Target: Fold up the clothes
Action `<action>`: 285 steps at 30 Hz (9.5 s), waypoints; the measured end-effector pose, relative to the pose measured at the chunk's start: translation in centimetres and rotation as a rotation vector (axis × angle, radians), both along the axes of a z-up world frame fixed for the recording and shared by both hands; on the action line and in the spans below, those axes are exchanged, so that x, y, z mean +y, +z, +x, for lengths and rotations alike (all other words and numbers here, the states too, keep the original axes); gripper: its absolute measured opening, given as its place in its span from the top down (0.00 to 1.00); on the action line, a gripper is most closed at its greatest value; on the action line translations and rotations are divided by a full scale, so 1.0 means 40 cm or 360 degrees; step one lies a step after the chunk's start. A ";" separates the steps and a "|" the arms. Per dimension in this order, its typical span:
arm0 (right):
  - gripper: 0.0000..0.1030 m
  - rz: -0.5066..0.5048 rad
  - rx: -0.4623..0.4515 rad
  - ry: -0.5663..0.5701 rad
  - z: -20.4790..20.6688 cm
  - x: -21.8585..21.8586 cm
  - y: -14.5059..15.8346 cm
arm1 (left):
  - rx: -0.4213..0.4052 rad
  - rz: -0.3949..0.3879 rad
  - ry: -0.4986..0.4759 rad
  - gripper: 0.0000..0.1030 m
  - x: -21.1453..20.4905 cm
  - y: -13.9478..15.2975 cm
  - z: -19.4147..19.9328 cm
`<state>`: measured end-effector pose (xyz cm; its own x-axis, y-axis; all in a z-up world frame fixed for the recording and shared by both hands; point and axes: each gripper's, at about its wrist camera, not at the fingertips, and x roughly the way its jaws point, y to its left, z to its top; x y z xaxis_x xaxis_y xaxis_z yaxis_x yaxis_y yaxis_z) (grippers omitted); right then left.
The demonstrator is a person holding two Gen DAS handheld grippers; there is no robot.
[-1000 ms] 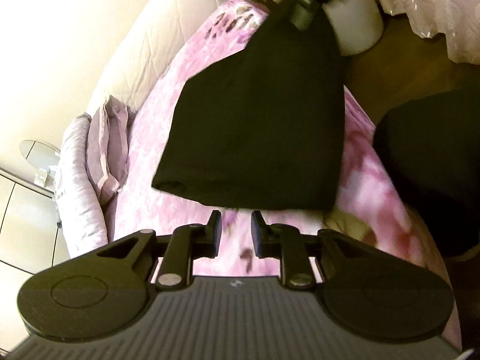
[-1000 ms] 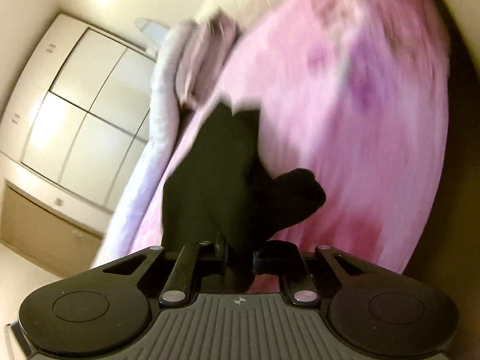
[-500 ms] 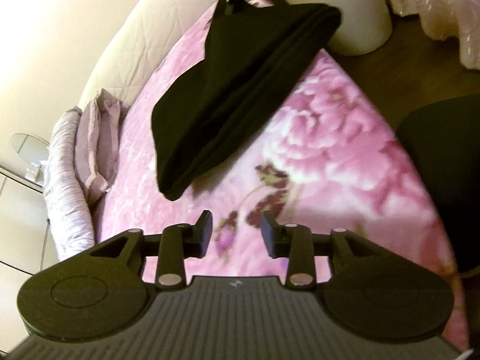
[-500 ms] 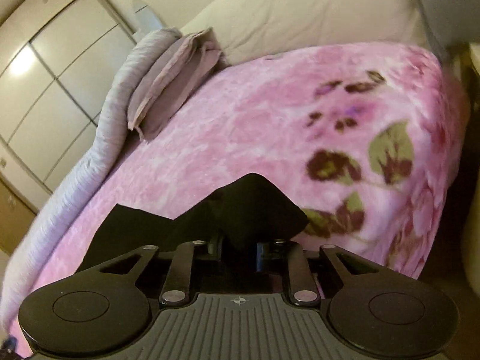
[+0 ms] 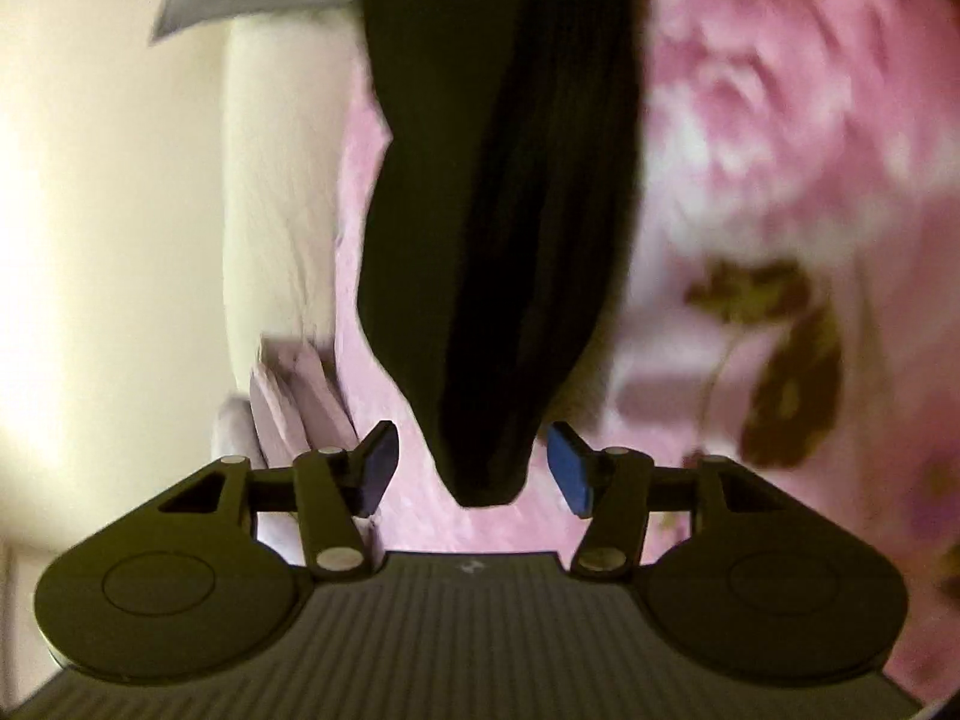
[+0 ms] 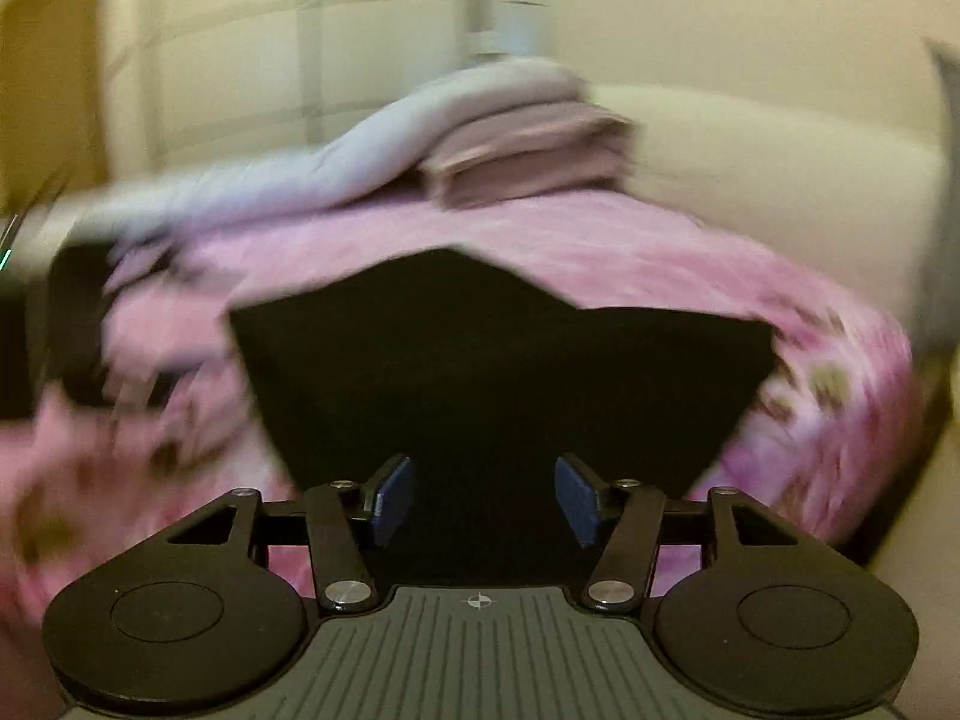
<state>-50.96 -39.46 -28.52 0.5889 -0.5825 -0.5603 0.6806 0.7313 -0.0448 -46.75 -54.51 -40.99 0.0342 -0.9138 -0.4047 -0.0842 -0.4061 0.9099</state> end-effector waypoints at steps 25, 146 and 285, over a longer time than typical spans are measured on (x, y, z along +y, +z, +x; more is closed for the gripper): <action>0.81 -0.0642 0.1002 0.0433 0.251 0.084 -0.205 | 0.0184 -0.0086 0.0047 0.34 -0.010 -0.030 0.048; 0.64 0.0249 0.0623 0.0445 -0.178 -1.194 0.151 | 0.1144 0.0617 0.1221 0.70 -0.569 0.357 0.129; 0.25 0.0514 0.0166 -0.0419 -0.353 -0.587 0.426 | 0.2357 0.0290 0.1970 0.06 0.077 0.747 0.108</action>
